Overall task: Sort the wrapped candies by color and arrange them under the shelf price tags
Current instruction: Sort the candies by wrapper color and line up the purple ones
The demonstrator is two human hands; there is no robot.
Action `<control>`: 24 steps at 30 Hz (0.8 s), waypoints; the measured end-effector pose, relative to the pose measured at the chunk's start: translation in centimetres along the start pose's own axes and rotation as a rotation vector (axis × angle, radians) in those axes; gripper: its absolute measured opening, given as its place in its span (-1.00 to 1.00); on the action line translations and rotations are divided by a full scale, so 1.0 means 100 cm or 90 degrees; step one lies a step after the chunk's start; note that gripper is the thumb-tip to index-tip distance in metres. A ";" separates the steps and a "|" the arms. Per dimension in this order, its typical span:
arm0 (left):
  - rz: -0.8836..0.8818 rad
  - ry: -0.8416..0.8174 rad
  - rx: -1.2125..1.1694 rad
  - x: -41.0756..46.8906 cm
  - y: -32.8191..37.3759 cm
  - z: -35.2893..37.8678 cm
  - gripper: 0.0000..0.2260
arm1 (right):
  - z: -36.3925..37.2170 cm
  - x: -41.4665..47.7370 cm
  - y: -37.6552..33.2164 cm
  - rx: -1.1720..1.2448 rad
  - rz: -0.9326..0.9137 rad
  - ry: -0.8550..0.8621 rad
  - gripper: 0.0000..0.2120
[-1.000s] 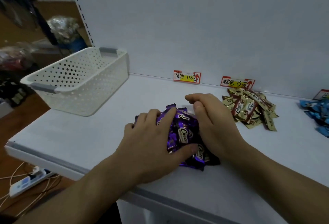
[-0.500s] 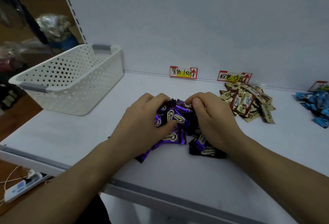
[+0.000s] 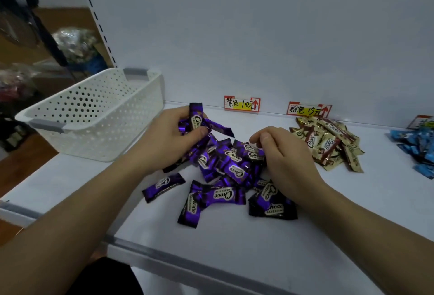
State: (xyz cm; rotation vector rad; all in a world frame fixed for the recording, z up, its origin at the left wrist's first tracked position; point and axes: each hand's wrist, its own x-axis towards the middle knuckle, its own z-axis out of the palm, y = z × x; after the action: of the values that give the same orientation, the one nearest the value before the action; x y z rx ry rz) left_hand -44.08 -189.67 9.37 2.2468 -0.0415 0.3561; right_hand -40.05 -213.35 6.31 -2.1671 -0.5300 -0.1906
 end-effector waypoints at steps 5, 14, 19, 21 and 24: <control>-0.033 0.009 -0.122 0.027 0.003 -0.008 -0.90 | -0.003 0.002 -0.002 0.014 0.002 0.015 -0.74; -0.088 -0.038 -0.190 0.049 -0.010 0.009 -0.88 | -0.015 0.061 -0.035 0.090 -0.091 -0.125 -0.55; -0.080 -0.036 -0.150 0.043 -0.017 0.009 -0.88 | 0.008 0.079 -0.028 0.229 0.019 -0.038 -0.89; -0.092 -0.017 -0.150 0.042 -0.023 0.005 -0.87 | 0.004 0.078 -0.021 0.348 0.127 -0.003 -0.91; -0.090 0.007 -0.163 0.043 -0.028 0.002 -0.87 | -0.005 0.077 -0.011 0.407 0.191 -0.018 -0.94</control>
State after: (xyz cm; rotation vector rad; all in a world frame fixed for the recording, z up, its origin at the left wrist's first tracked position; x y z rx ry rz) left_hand -39.47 -187.67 8.34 1.9816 0.0740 0.2699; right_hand -33.62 -210.82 9.84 -1.5951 -0.2272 0.1579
